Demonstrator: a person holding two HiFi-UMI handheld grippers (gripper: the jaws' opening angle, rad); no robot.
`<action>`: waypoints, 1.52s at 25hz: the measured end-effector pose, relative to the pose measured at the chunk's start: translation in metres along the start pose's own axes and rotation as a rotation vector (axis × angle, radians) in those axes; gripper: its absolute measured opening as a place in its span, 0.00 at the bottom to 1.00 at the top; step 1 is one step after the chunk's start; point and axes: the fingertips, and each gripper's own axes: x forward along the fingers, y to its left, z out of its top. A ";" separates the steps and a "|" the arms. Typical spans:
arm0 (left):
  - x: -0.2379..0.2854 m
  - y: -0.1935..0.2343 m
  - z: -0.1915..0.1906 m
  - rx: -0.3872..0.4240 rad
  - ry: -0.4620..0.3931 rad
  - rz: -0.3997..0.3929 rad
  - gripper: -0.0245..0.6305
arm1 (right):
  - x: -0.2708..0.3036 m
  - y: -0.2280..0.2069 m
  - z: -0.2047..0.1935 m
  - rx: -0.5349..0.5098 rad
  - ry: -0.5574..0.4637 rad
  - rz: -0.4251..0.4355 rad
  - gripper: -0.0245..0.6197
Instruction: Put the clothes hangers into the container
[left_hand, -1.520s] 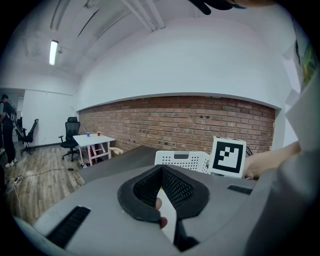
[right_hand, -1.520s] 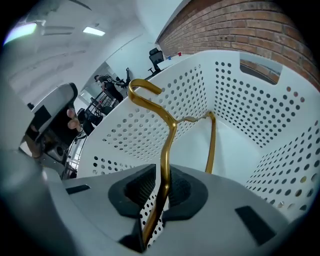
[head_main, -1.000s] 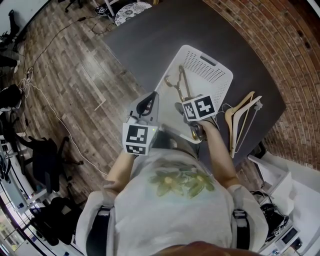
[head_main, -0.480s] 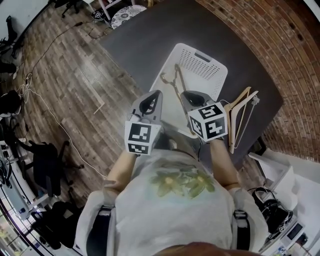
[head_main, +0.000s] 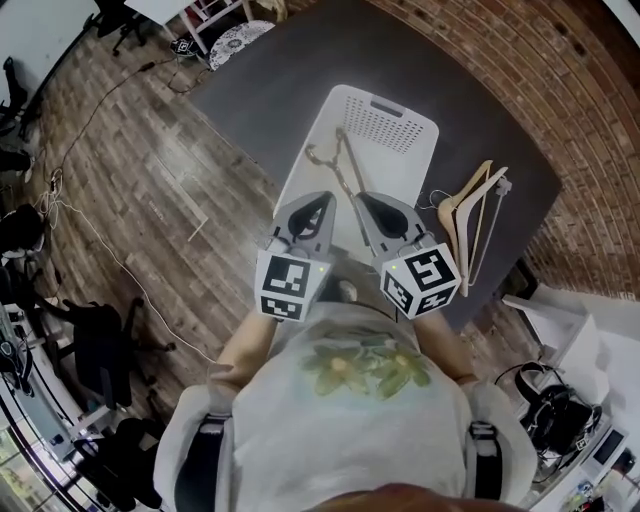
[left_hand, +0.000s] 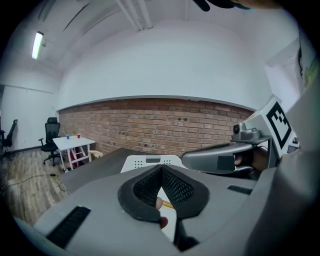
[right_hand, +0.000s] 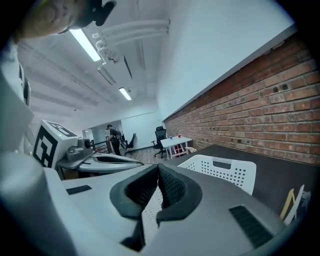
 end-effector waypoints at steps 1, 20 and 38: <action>0.000 -0.003 0.002 0.002 -0.004 -0.005 0.08 | -0.003 0.000 0.000 0.003 -0.003 -0.005 0.09; 0.014 -0.017 0.010 -0.019 0.003 -0.182 0.08 | -0.025 -0.026 0.002 0.067 -0.098 -0.184 0.09; 0.051 -0.097 0.020 0.019 0.041 -0.331 0.08 | -0.122 -0.116 -0.020 0.136 -0.054 -0.470 0.16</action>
